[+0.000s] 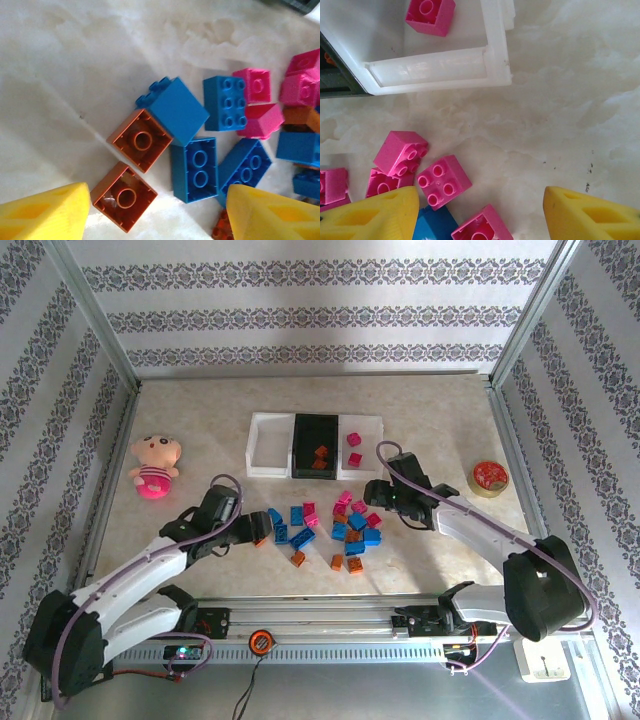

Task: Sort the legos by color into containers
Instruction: Pick up the lego from the middle-left of the table.

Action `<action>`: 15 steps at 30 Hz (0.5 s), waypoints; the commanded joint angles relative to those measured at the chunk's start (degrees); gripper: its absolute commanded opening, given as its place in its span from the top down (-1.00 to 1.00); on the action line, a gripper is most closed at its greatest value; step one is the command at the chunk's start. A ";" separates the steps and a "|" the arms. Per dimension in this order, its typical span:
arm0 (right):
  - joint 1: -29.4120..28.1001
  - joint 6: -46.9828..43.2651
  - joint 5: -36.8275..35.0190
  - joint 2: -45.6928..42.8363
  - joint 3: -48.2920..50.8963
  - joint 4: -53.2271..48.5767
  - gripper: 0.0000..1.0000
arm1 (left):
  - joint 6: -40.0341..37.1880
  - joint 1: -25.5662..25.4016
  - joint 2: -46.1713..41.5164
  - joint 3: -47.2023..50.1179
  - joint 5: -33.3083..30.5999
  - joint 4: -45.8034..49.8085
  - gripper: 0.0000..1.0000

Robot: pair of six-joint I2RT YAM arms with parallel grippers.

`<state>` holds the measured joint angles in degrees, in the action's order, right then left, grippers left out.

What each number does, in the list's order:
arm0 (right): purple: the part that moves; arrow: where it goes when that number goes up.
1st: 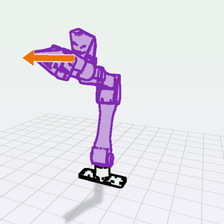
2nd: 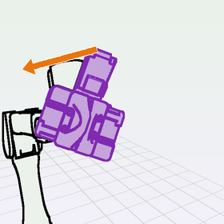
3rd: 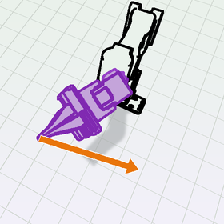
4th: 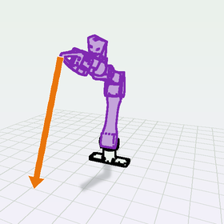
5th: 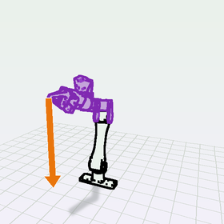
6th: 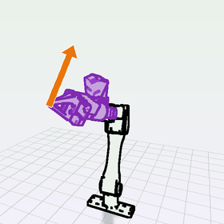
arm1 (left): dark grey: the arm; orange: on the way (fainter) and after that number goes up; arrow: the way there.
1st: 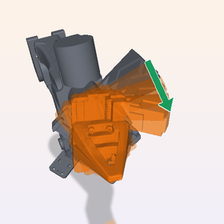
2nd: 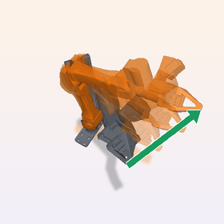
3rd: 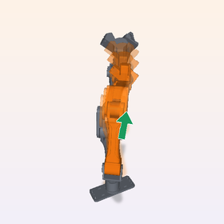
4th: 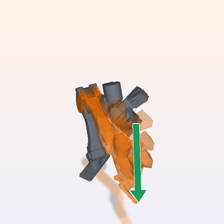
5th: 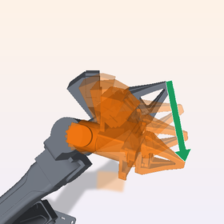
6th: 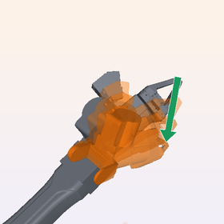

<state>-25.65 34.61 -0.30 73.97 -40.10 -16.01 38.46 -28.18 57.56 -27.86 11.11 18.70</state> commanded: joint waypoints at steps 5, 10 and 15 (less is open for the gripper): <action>-0.37 -0.01 0.14 -0.26 -1.86 -0.56 -0.34 | -1.96 -0.90 8.02 -0.42 0.75 -2.50 -0.30; -0.29 -0.29 -0.61 -0.94 -1.48 -1.04 -0.34 | -3.62 -0.87 12.01 -0.13 -0.82 -2.92 -0.21; -0.28 -0.18 -0.31 -0.18 -1.82 -0.91 -0.34 | -4.33 -0.84 13.98 -0.55 -1.59 -4.17 -0.06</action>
<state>-25.65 34.57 -0.14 74.06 -40.49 -16.08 35.99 -28.18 70.13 -27.99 10.63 16.93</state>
